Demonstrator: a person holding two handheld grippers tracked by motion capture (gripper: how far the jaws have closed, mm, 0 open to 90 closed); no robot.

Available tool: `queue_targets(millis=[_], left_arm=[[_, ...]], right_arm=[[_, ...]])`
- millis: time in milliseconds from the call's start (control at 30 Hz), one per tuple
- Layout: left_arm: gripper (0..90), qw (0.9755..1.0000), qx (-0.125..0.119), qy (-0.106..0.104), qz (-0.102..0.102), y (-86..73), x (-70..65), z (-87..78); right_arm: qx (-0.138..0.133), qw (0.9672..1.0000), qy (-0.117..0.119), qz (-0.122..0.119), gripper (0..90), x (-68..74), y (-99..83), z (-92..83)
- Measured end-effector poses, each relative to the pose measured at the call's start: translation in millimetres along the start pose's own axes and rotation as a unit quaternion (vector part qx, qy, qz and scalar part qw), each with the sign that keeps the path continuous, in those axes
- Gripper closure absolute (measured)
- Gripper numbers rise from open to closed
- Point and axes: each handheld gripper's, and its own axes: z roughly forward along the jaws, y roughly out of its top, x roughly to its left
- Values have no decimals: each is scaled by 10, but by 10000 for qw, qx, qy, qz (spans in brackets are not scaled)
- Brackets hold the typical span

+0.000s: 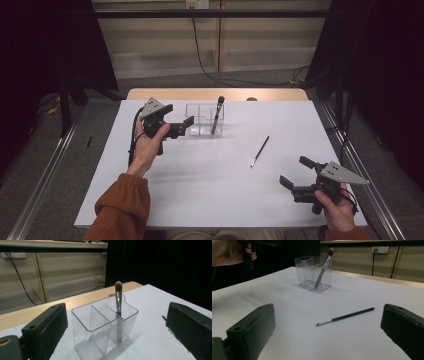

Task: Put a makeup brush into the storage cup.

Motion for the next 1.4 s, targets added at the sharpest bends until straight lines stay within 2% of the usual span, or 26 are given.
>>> queue_targets(millis=[33, 67, 133, 233, 333, 500, 567, 667, 800, 867, 933, 1233, 1400], left_arm=[[39, 10000, 36, 40, 67, -6, 6, -23], [39, 9999, 15, 131, 31, -21, 6, -43], [39, 9999, 23, 118, 13, -42, 5, -84], [37, 9998, 71, 154, 96, -68, -9, -163], [37, 9998, 18, 163, 93, -82, -32, -247], [33, 9997, -12, 148, 211, -130, -42, -391], [24, 9996, -76, 233, 110, -152, -26, -449], [27, 9993, 10, 301, 214, -221, -36, -522], [27, 9993, -27, 314, 177, -307, -46, -636], [29, 9991, 30, 345, 235, -364, -43, -693], [31, 9992, 11, 352, 179, -412, -40, -757], [40, 9985, -13, 492, 223, -564, -50, -1022], [40, 9983, -8, 562, 148, -640, -68, -1146]], right_arm=[[3, 10000, -1, 2, 0, 0, 0, 1], [2, 10000, -1, 5, 0, 1, 0, 2], [-5, 10000, -8, 31, 0, 3, 1, 4], [-11, 10000, -3, 21, 0, 2, 1, 1], [-3, 10000, -11, 40, 0, 1, 1, 6], [-3, 10000, -6, 29, 0, 4, 1, 6], [0, 10000, -9, 36, 0, 4, 1, 10], [-2, 10000, 1, 7, 0, 4, 3, 4], [4, 10000, -21, 30, 0, 2, 2, 9], [0, 10000, -11, 20, 0, 7, 3, 8], [-4, 10000, -9, 9, 0, 7, 3, 7], [0, 10000, -18, 15, 0, 8, 3, 8], [7, 10000, -29, 20, 0, 8, 3, 8]])
